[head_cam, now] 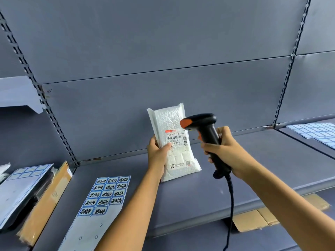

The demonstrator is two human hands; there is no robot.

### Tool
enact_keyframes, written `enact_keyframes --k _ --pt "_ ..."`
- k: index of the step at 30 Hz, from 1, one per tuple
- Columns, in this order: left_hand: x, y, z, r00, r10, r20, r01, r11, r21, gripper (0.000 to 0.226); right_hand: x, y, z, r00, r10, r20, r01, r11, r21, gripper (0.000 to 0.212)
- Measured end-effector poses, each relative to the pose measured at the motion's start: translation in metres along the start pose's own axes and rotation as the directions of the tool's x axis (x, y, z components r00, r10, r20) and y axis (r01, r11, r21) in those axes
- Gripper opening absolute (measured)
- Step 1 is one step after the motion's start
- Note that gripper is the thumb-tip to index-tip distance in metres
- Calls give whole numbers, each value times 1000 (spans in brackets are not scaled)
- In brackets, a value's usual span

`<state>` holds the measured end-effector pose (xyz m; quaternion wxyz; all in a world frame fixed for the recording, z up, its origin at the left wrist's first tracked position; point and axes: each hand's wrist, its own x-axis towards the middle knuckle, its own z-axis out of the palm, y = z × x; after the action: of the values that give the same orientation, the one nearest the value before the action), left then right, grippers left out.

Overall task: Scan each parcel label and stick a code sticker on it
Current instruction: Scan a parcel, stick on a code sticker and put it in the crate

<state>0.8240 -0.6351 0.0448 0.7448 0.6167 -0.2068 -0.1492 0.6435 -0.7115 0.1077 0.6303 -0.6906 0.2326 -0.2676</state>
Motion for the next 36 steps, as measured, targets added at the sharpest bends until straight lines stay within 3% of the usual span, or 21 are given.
enact_keyframes --k 15,18,22,25,29,33,36 --pt "7 -9 -5 999 -34 27 35 998 -45 35 1 22 20 1000 -17 16 19 989 -147 30" --pt "9 -9 -7 997 -69 38 71 996 -55 34 4 24 17 999 -23 -35 19 993 -114 31" --pt "12 -9 -15 974 -214 69 218 974 -63 27 28 38 -5 976 18 -215 -16 1000 14 23" --pt "5 -7 -24 923 -368 112 370 929 4 22 53 61 -26 953 158 -258 -149 987 53 7" --pt "-3 -13 -34 889 -440 129 425 896 128 32 71 90 -35 912 346 -219 -337 938 79 11" --pt "-7 -23 -44 904 -424 54 401 886 233 22 76 102 -32 900 375 -221 -372 926 59 16" --pt "-11 -24 -51 917 -398 28 361 857 367 28 76 104 -32 912 307 -271 -357 920 -162 25"
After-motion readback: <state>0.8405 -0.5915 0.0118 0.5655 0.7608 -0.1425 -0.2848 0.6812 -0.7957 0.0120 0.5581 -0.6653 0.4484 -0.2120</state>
